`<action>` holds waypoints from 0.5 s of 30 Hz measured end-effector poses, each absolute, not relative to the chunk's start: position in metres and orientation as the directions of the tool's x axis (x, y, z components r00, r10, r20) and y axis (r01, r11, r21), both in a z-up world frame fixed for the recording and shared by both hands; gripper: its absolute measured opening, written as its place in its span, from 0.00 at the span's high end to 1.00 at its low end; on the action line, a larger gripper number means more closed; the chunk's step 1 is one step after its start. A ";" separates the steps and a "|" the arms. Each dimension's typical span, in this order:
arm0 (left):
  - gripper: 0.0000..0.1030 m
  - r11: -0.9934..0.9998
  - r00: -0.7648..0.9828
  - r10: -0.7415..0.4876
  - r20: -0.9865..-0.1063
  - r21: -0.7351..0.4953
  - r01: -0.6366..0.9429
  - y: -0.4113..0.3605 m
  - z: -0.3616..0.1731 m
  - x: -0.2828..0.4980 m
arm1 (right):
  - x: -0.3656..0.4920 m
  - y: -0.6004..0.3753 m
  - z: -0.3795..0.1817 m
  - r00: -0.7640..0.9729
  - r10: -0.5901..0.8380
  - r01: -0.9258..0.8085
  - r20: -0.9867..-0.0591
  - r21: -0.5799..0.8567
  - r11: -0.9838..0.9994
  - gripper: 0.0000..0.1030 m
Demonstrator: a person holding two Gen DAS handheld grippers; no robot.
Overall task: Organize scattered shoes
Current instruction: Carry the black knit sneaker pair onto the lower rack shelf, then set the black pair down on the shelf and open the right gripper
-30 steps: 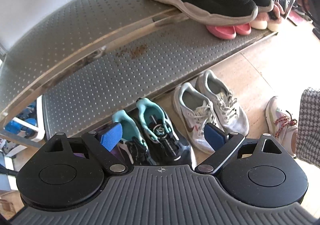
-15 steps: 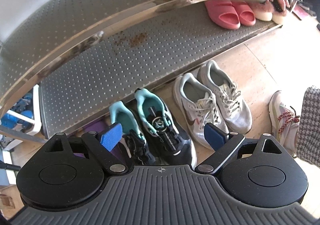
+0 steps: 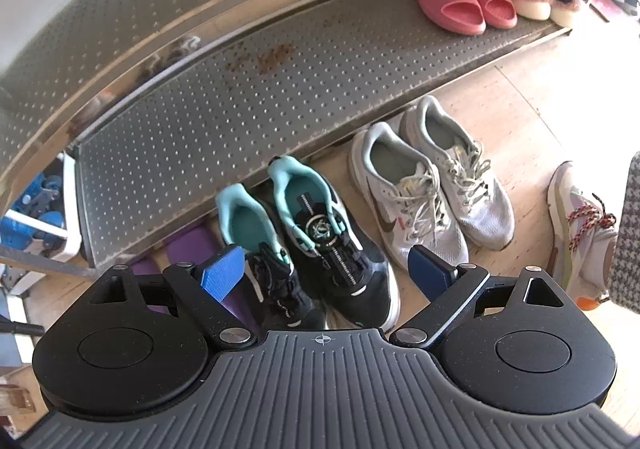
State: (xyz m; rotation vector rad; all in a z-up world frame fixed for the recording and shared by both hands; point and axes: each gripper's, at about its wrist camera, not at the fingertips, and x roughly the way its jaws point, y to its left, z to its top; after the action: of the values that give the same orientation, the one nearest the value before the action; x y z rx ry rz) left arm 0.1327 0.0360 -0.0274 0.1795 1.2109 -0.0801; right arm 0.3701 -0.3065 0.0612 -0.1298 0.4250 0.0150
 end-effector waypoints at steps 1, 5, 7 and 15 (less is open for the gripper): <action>0.10 0.983 0.343 0.039 -0.938 0.098 0.156 0.038 -0.030 0.133 | 0.376 -0.317 0.062 0.922 -0.034 -0.019 -0.386 -0.132 0.991 0.76; 0.10 0.985 0.312 0.054 -0.948 0.103 0.141 0.046 -0.038 0.137 | 0.413 -0.343 0.059 0.954 -0.075 0.027 -0.291 -0.165 0.986 0.74; 0.10 0.985 0.304 0.058 -0.951 0.104 0.139 0.047 -0.041 0.139 | 0.439 -0.343 0.043 0.949 -0.106 0.040 -0.297 -0.222 0.974 0.67; 0.10 0.981 0.322 0.054 -0.945 0.110 0.157 0.048 -0.036 0.135 | 0.438 -0.331 0.033 0.914 -0.182 0.141 -0.361 -0.138 0.980 0.36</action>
State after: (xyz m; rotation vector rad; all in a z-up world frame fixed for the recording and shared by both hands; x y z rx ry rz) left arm 0.1355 0.0475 -0.0356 0.1945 1.2439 -0.0679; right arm 0.4384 -0.3310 0.0335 -0.1103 0.3823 -0.1666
